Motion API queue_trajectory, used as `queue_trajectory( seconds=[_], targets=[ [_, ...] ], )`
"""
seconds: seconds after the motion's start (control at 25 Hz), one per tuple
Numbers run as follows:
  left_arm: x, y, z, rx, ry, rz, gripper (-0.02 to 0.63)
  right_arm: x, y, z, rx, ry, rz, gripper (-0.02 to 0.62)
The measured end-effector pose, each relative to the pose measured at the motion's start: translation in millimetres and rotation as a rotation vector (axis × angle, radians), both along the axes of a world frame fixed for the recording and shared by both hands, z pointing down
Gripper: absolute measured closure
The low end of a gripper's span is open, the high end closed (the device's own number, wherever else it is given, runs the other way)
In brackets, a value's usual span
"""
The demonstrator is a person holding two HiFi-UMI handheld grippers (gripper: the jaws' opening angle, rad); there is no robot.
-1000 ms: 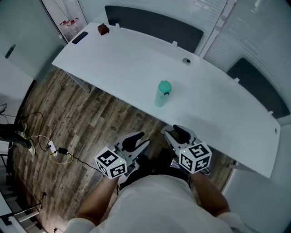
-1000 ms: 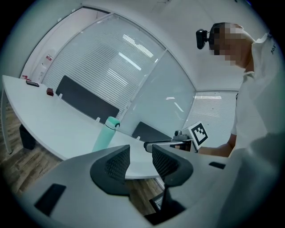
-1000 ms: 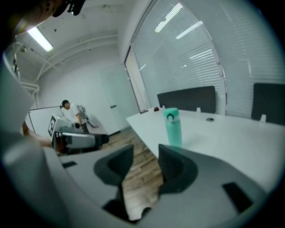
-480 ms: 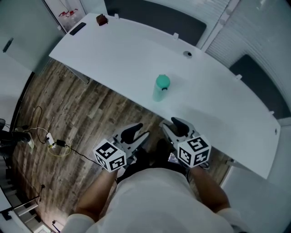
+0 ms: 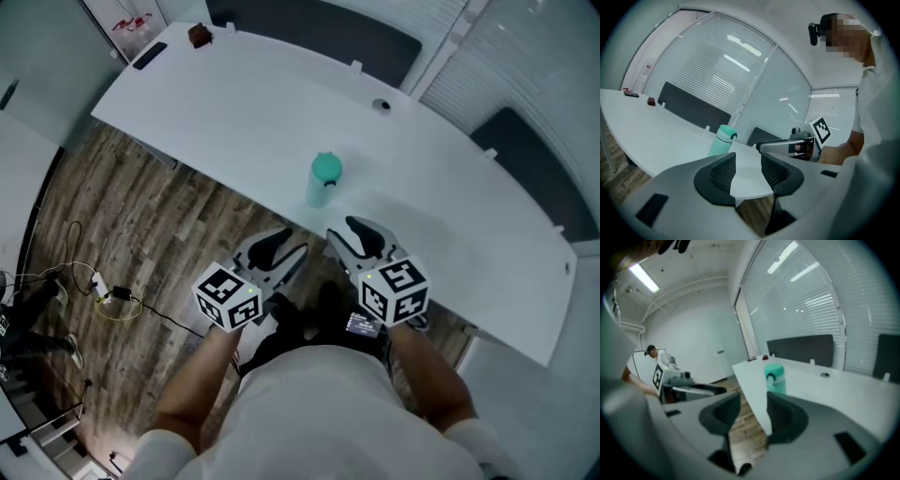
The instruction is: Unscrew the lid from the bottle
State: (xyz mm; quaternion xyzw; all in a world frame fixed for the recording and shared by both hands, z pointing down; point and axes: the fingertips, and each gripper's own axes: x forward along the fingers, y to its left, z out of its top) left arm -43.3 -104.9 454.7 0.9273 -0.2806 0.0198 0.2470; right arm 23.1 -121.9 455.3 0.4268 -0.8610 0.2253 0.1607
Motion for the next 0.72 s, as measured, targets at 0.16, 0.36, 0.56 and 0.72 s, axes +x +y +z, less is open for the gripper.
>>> queue_trajectory(
  seconds=[0.16,0.36,0.56,0.72],
  targets=[
    [4.0,-18.8,7.1,0.015,-0.035,-0.012,0.432,1.3,-17.5,-2.0,0.013,0.011,0.005,0.425],
    [10.0,-43.9,26.0,0.036,-0.121,-0.030,0.406,3.9,-42.7,-2.2,0.034,0.043,0.009,0.419],
    [19.8,-68.2,36.5,0.072,-0.187,-0.048,0.366,1.1,-62.8,-2.6,0.041,0.060,0.010,0.396],
    [32.3,-83.5,46.4,0.075,-0.218,-0.049,0.341,1.5,-74.1,0.7,0.041,0.071,0.005,0.373]
  ],
)
